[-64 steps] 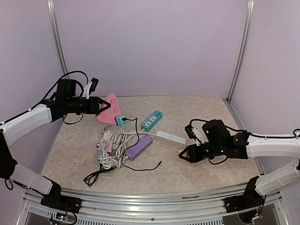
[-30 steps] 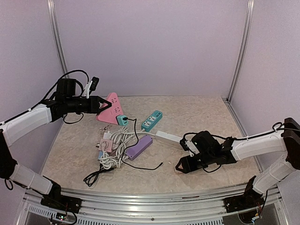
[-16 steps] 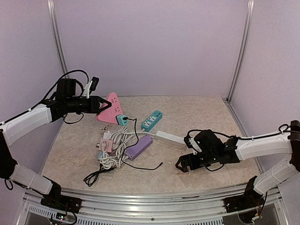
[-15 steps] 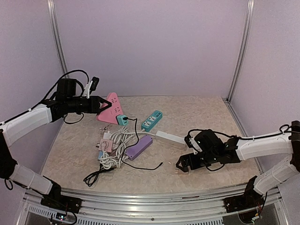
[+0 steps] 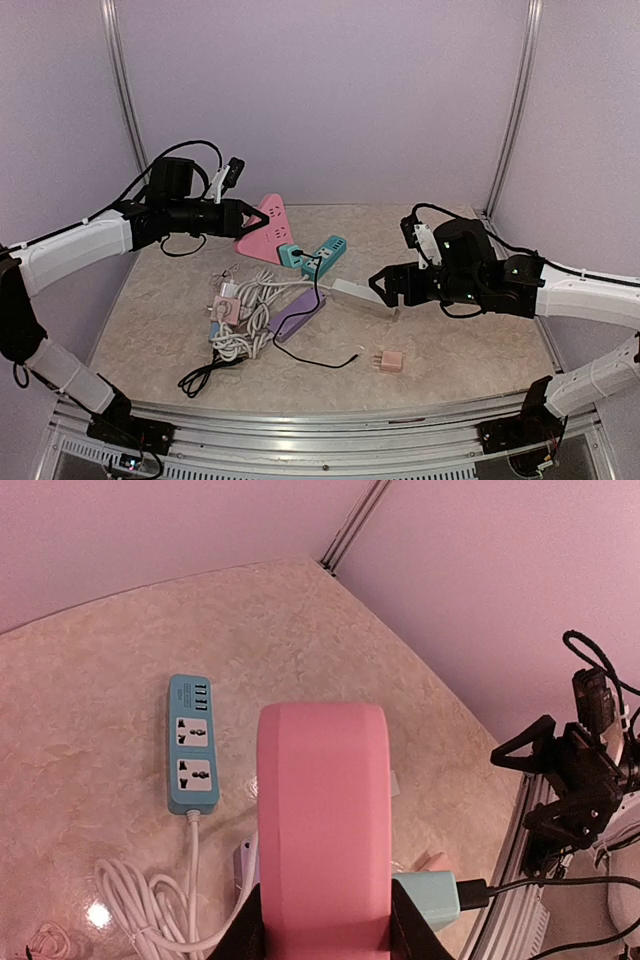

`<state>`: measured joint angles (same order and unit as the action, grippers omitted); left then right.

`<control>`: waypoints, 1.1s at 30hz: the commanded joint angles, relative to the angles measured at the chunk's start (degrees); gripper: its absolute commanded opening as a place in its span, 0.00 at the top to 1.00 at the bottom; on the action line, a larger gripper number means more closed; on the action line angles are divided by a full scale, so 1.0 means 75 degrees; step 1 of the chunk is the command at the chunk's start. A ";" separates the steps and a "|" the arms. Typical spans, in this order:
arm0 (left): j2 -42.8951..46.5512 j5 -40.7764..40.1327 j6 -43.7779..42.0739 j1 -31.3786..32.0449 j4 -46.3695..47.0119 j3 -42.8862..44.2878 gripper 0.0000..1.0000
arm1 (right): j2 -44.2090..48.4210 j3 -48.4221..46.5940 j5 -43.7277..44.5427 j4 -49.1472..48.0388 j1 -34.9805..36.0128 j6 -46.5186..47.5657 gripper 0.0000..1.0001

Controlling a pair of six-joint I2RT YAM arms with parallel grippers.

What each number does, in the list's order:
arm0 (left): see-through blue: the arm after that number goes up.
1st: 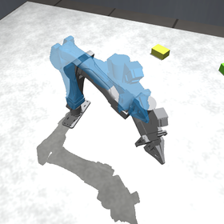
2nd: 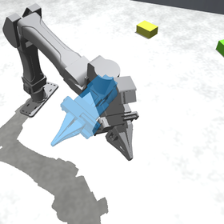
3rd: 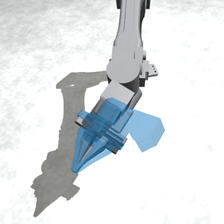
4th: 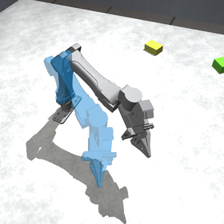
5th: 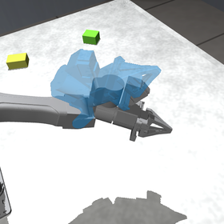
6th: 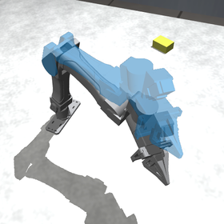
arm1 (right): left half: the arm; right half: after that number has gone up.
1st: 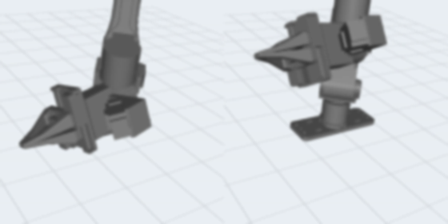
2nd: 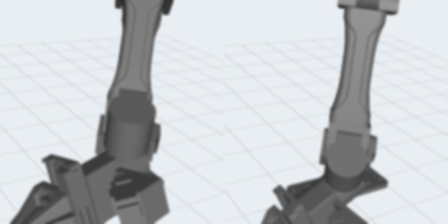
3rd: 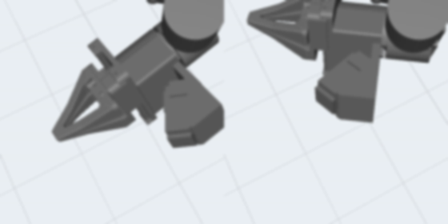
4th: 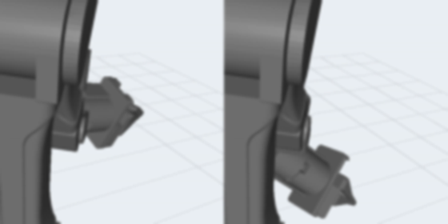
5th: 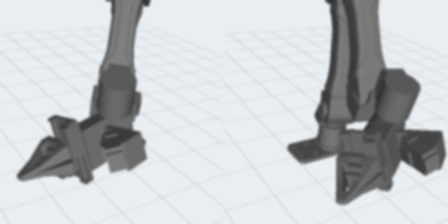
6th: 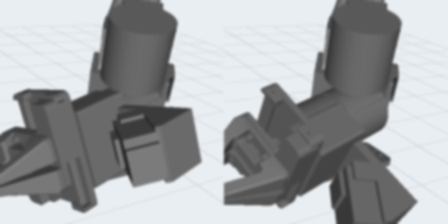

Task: Pull the plug off the socket
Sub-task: Place the plug at the center of the board, then remove the plug from the socket.

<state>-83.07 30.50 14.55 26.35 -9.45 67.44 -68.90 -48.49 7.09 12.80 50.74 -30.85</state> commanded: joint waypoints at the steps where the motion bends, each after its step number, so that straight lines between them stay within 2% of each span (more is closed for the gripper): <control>1: -0.0095 0.0805 0.0489 -0.0181 0.0691 -0.0085 1.00 | -0.0316 -0.0225 0.0555 -0.0410 0.0378 0.0335 0.07; 10: -0.0193 0.1604 0.0972 -0.0618 0.1187 -0.0636 1.00 | -0.1829 -0.0713 0.0049 -0.2751 0.0832 0.0610 0.18; 22: -0.0479 0.1829 0.1203 -0.0516 0.1195 -0.0672 1.00 | -0.3421 -0.1994 -0.0025 -0.3620 0.1207 0.1231 0.28; 33: -0.0456 0.1834 0.1207 -0.0525 0.1196 -0.0695 1.00 | -0.4066 -0.2303 0.0137 -0.4157 0.1366 0.1141 0.39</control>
<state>-86.65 42.44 23.03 22.22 -2.92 62.48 -98.00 -63.99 7.14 -15.27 60.27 -22.13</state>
